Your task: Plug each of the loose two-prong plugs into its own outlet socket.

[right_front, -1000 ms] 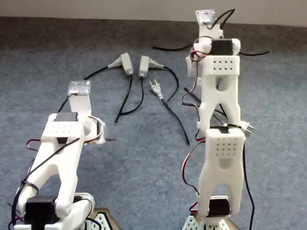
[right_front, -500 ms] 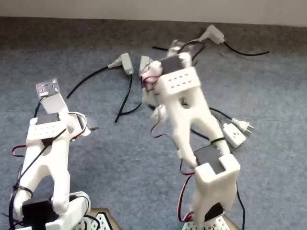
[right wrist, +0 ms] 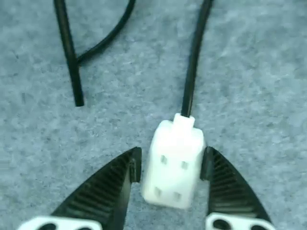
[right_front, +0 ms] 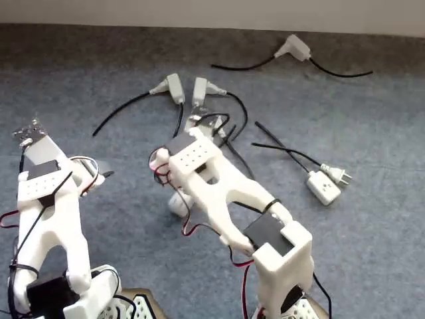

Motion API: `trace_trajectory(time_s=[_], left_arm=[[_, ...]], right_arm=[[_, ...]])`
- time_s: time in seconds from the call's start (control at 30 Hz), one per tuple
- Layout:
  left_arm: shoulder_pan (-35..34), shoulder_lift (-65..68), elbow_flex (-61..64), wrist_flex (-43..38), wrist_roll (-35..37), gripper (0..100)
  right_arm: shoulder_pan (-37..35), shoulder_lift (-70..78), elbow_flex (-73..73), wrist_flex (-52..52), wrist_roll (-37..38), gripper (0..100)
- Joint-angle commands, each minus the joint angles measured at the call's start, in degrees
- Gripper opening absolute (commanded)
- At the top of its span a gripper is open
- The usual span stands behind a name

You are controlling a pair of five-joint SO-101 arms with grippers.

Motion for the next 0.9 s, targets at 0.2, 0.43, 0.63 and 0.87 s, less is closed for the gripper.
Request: trace_trajectory(time_s=[0.2,0.43,0.63,0.87], left_arm=[[-0.5,-1.5,-2.0,-0.9,0.5,33],[-0.5,-1.5,-1.9,-0.9,0.4,33],[-0.3,-1.5,-1.8,-0.9,0.4,33],[-0.3,-1.5,-1.8,-0.9,0.4,33]], right_arm=[[-4.0,-3.7,7.8,-13.3,3.4,22.9],[-1.6,-4.2,4.6,-9.9,8.4,26.2],[7.2,-4.2,-15.1,3.1,13.5,26.2],[15.1,-4.1,-40.7,18.4,31.3,26.1]])
